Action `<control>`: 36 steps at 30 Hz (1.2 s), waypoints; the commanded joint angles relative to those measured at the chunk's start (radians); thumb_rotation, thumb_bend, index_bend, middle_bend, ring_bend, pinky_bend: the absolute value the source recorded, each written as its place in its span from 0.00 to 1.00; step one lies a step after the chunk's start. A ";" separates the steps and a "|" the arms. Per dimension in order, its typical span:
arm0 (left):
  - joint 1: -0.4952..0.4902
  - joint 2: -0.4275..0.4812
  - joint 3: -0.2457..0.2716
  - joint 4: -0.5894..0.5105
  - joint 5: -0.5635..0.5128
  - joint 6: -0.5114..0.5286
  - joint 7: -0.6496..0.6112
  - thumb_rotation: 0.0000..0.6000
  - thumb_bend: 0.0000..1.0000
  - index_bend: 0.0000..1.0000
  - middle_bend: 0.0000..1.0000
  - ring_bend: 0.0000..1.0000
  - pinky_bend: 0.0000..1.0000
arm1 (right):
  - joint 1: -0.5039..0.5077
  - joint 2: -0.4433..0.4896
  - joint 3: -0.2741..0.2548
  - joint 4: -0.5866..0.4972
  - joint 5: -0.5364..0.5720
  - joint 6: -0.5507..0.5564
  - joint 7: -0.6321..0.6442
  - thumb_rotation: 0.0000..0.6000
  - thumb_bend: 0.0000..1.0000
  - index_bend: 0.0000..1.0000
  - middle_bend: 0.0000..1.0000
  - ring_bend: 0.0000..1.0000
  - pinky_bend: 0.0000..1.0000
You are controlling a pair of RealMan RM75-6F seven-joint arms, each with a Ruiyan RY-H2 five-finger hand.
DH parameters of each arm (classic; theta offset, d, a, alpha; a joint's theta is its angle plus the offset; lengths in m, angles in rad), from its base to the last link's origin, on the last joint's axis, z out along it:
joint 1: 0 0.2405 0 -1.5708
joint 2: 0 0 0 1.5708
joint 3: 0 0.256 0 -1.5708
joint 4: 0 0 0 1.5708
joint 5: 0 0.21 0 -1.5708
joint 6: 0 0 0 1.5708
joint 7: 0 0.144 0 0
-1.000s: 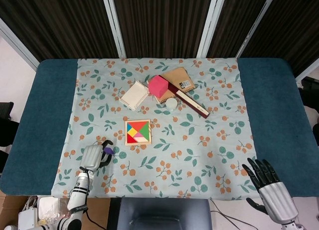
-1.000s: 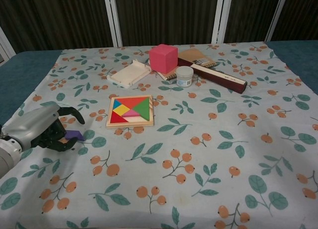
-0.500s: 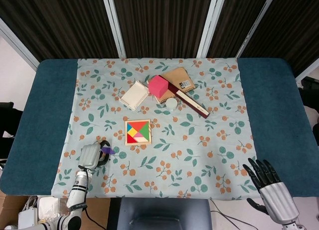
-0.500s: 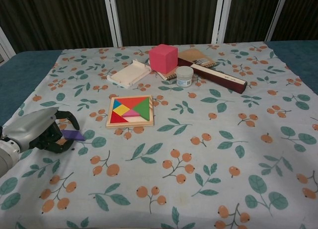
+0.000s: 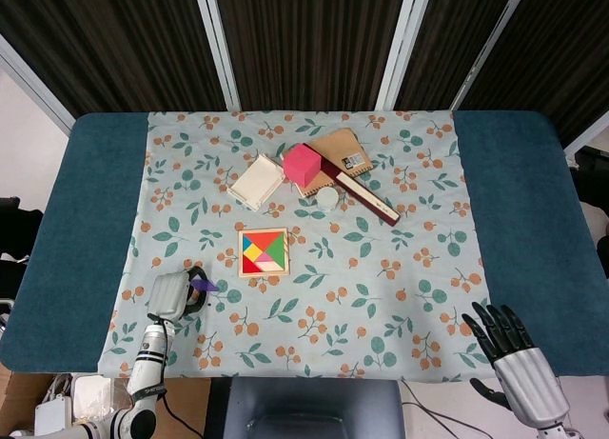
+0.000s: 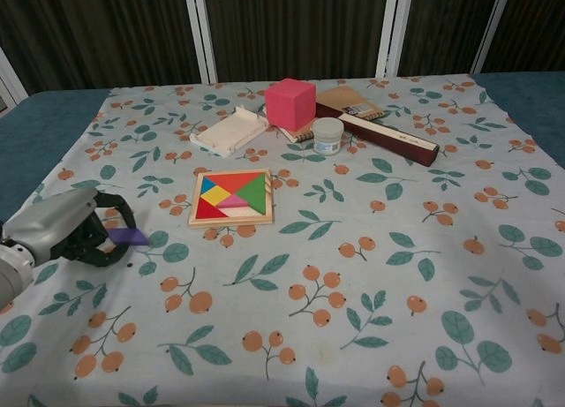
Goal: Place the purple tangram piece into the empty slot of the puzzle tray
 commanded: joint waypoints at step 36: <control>-0.327 -0.392 -0.252 0.070 -0.278 0.150 0.380 1.00 0.39 0.61 1.00 1.00 1.00 | 0.031 0.067 -0.015 0.000 -0.004 -0.003 0.149 1.00 0.12 0.00 0.00 0.00 0.00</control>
